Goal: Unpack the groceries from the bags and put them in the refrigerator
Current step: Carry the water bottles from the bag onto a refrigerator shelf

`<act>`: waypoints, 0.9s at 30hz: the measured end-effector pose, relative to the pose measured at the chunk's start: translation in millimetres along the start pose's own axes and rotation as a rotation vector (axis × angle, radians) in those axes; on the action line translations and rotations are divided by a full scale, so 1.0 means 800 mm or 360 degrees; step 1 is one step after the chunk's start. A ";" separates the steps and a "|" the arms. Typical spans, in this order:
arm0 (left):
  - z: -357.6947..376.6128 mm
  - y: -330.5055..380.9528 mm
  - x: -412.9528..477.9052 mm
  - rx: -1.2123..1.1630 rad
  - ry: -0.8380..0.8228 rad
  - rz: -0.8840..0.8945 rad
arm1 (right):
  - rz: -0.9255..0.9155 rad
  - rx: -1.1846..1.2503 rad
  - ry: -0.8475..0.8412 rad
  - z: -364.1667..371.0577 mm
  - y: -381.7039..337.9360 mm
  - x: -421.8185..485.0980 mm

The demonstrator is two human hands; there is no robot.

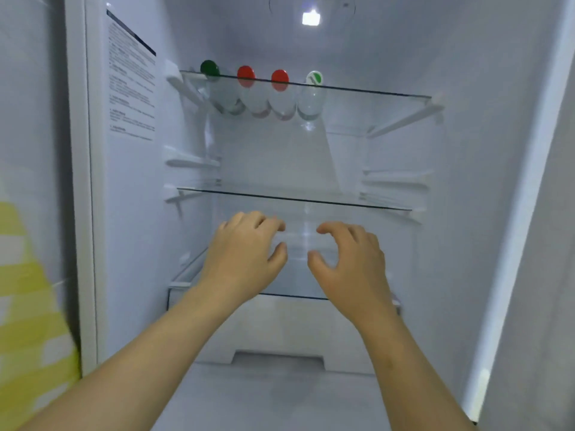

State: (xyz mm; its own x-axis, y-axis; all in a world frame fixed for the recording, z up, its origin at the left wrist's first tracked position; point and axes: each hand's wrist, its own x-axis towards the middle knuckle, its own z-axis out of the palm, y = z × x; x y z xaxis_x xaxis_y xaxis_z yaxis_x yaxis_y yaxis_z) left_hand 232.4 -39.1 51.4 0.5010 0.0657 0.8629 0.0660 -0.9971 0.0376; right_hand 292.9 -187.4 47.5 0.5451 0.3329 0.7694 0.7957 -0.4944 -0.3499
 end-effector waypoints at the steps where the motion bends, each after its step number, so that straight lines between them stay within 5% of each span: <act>1: 0.003 0.002 -0.016 -0.0020 -0.0053 -0.0024 | 0.0016 0.0004 -0.0044 0.003 0.004 -0.014; 13: 0.037 0.035 -0.168 -0.0208 -0.0489 -0.0228 | 0.0309 -0.0125 -0.0450 0.025 0.038 -0.158; 27: 0.046 0.113 -0.296 -0.0865 -0.0997 0.0393 | 0.1165 -0.0466 -0.0378 -0.008 -0.002 -0.377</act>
State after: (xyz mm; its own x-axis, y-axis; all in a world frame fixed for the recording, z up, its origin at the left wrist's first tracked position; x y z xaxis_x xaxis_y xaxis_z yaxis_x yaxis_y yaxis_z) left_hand 151.7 -143.7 -167.8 0.8406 -0.3056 0.4472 -0.4490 -0.8550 0.2596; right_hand 125.2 -291.8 -180.8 0.9668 -0.0103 0.2554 0.1339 -0.8308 -0.5403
